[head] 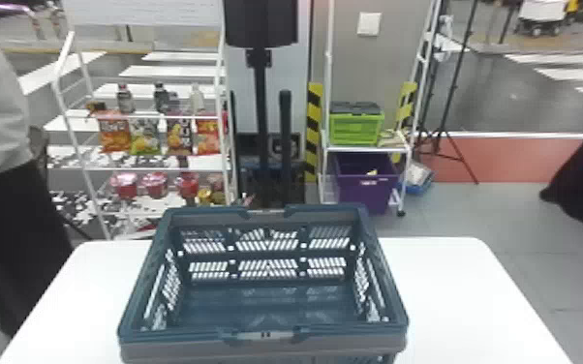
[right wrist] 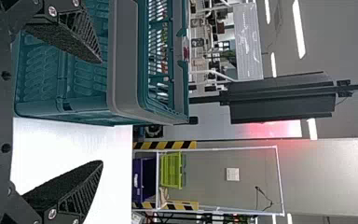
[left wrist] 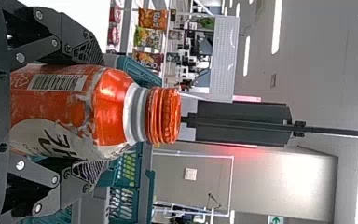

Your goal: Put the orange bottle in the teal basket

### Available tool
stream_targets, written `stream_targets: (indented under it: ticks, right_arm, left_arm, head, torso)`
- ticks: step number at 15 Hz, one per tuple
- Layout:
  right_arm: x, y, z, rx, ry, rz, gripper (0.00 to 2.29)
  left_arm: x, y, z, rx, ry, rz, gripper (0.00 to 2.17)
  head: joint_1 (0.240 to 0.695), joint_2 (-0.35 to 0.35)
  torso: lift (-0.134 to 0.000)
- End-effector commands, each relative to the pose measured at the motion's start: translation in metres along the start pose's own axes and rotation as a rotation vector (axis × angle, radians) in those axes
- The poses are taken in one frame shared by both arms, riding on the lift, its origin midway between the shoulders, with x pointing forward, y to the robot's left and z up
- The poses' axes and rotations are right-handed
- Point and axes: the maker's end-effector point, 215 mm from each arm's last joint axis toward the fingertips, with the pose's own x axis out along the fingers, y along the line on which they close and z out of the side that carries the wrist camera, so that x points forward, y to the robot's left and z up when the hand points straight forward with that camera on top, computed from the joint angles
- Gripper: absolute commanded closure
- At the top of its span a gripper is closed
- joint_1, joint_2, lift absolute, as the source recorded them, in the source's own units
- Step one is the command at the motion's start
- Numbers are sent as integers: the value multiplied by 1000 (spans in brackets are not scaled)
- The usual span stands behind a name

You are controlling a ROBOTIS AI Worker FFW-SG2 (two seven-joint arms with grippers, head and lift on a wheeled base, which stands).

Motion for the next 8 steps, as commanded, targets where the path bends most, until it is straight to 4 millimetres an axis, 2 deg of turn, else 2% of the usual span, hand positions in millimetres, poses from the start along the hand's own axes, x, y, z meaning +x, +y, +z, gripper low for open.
stream_targets:
  ticks: [1,8]
  right_arm:
    - [0,2,1,4,-2,1,124]
    - [-3,7,2,8,-3,2,124]
  left_arm:
    - [0,1,0,-3,2,-1,518]
    - [-1,3,4,-12,-4,-7,518]
  head:
    - [499,0]
    - [499,0]
  torso:
    - [0]
    - [0]
